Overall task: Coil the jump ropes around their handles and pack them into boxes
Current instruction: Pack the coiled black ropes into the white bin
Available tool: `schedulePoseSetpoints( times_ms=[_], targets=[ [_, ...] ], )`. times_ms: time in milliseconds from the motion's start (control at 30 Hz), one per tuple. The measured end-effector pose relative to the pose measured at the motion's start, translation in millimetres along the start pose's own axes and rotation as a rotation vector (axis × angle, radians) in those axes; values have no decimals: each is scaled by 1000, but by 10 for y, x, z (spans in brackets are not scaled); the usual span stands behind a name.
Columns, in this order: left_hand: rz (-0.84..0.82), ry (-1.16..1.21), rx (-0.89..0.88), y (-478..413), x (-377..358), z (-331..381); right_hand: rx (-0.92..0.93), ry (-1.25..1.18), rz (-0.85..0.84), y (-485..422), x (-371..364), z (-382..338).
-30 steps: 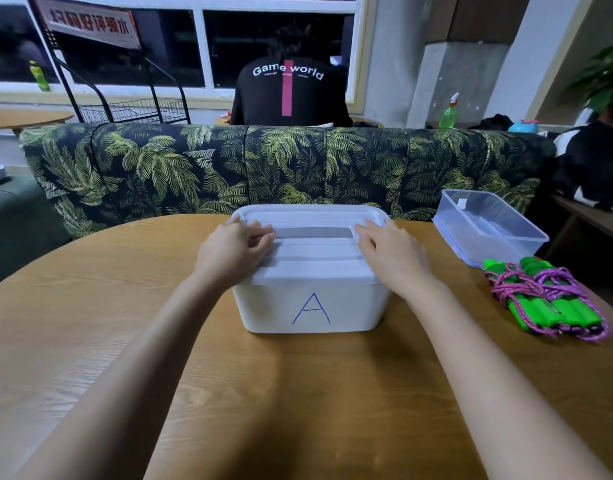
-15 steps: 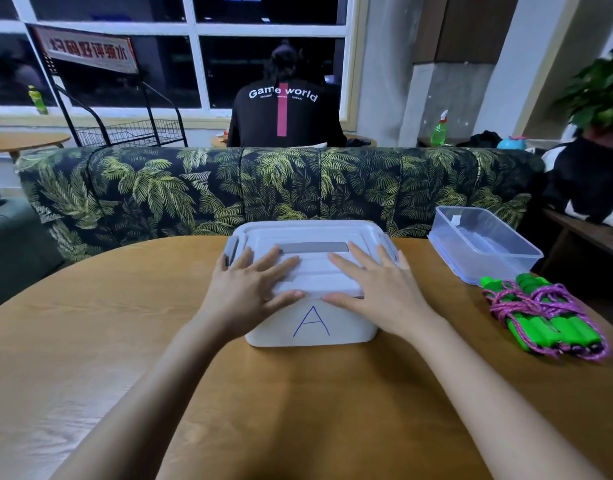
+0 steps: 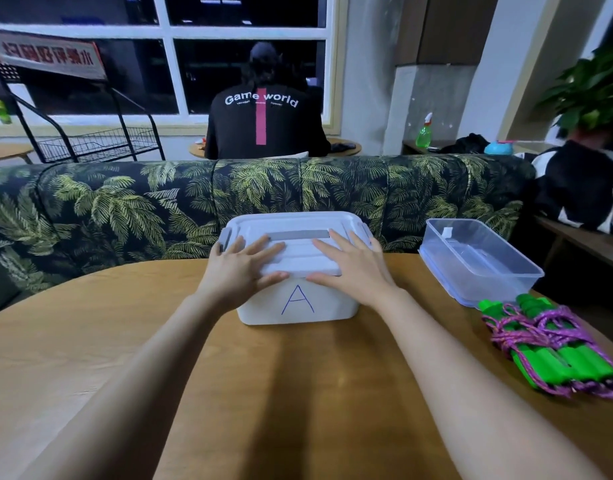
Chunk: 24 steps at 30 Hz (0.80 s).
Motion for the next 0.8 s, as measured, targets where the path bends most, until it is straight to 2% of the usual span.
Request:
schedulePoseSetpoints(
  times_ms=[133, 233, 300, 367, 433, 500, 600, 800],
  targets=[
    [-54, -60, -7, -8, 4, 43, 87, -135, 13, 114, 42, 57],
    [-50, -49, 60, 39, 37, 116, 100, -221, 5, 364, 21, 205],
    [80, -40, 95, 102, 54, 282, 107, -275, 4, 543, 19, 345],
    [282, -92, 3, 173, 75, 615, 94, -308, 27, 692, 38, 546],
    [379, -102, -136, 237, -4, 1004, 34, -306, 77, 784, 46, 852],
    [358, -67, -268, 253, -124, 1394, -77, -290, 116, 808, 36, 1228],
    [208, -34, -392, 169, -413, 1893, -246, -185, 109, 782, 8, 1741],
    [88, -146, -357, -287, -727, 2194, -460, -3, 89, 507, -30, 2336]
  ],
)
Point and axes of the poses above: each hand's wrist, its own y-axis away from the middle knuckle, its own x-axis out of the back of the hand, z = x × y, the point moved 7 cm from there along -y, towards the middle knuckle, and after that the axes turned 14 degrees about -x, right-handed, at the moved point
